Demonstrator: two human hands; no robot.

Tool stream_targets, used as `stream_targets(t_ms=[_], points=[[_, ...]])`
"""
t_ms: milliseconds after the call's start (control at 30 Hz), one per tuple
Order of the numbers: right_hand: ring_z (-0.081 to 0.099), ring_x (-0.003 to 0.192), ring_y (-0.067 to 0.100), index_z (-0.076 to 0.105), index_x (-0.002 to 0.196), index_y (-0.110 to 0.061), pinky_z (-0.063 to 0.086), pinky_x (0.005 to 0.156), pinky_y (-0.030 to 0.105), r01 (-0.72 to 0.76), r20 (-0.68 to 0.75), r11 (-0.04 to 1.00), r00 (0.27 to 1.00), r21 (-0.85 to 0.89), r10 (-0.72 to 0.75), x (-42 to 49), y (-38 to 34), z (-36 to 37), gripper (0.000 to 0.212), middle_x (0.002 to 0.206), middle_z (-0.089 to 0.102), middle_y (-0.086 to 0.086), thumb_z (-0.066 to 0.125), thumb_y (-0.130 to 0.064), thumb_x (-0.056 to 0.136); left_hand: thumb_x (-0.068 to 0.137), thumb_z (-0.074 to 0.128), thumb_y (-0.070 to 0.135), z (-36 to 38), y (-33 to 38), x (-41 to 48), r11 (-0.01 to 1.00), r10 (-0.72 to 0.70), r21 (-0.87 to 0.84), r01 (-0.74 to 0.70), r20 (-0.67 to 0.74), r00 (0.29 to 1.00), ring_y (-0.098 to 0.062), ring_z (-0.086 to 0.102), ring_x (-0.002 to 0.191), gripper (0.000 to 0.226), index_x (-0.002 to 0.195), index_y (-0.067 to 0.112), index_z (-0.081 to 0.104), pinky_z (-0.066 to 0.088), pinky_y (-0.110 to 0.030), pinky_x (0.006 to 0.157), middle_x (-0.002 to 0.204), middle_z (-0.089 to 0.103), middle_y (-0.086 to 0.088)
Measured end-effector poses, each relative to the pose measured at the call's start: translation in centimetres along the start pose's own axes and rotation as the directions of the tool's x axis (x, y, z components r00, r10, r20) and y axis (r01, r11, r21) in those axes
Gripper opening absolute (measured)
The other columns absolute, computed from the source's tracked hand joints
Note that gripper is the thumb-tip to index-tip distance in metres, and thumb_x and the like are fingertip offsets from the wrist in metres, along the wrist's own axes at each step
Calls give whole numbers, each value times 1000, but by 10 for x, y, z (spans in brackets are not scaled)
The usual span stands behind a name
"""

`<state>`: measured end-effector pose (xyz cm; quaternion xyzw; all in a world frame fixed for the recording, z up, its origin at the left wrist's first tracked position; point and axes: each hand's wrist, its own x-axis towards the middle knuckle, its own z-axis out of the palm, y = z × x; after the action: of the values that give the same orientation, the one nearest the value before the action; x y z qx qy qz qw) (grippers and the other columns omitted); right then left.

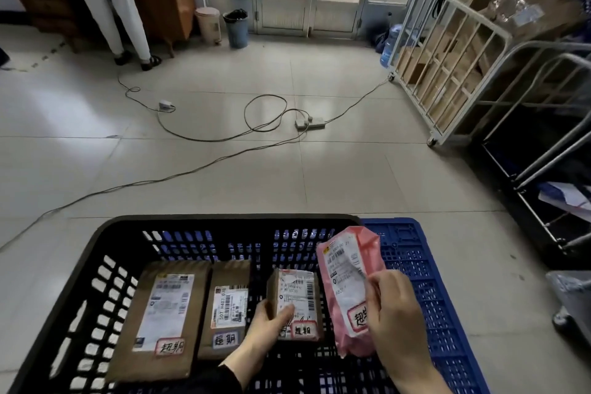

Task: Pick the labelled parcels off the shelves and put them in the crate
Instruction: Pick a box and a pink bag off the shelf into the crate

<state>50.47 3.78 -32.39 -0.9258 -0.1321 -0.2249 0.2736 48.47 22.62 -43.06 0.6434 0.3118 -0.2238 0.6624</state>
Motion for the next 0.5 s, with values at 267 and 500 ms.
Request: stream_targets(t_ms=[267,500], points=[[54,59,10,56,73,-11,39,54,4,27,71,999,997,-25,-25,-10,20,13,22,71,56,-2,42,-25,83,88,64,21,8,-21,44,999,-49,14,50,-64,997,-24,57,105,62,138,5,33,45,-33,90,119,57,-11],[49,60,7,53,78,-14,34,47,5,-21,91,999,996,37,17,-12,21,19,18,77,44,-11,41,-25,85,92,55,17,1,-18,51,981,-52,176,78,-147,988,-29,52,118,58,142,2,29,41,-29,94,134,52,-17]])
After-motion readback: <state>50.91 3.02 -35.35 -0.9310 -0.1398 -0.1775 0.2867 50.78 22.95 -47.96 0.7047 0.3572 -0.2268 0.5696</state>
